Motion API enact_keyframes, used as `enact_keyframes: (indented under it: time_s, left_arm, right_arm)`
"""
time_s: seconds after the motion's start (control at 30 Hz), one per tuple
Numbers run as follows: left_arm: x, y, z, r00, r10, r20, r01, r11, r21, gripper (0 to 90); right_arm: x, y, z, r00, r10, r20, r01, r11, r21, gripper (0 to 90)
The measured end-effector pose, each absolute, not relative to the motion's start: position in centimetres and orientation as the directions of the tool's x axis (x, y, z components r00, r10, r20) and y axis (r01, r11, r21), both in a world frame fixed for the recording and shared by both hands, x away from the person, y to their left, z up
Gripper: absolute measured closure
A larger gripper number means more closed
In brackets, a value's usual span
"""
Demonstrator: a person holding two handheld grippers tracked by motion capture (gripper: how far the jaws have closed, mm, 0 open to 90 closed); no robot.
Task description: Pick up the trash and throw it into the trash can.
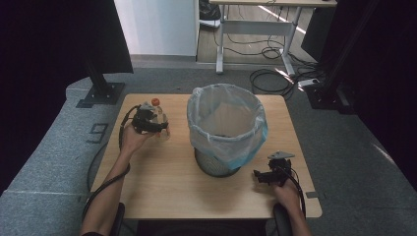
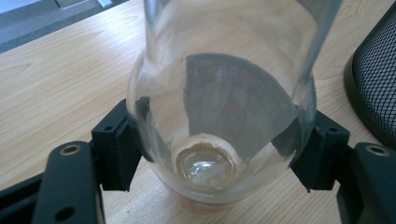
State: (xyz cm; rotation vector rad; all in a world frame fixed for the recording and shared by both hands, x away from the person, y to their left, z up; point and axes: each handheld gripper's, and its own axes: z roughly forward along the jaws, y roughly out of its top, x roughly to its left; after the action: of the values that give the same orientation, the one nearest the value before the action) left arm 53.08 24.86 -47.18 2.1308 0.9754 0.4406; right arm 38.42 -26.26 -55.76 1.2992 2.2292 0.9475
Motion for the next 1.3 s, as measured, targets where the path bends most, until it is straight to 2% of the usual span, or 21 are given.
enact_keyframes:
  time_s: [0.5,1.3]
  left_arm:
    - [52.9,24.4,-46.5,0.668,0.744,0.012,0.515,-0.475,0.713,28.0]
    - [51.9,23.6,-42.5,0.7,0.714,-0.018,0.504,-0.477,0.72,28.0]
  right_arm:
    - [38.4,-26.3,-55.8,-0.494,0.869,0.003,0.605,0.342,0.719,0.0]
    - [38.4,-26.2,-55.8,-0.491,0.871,0.002,0.606,0.34,0.719,0.0]
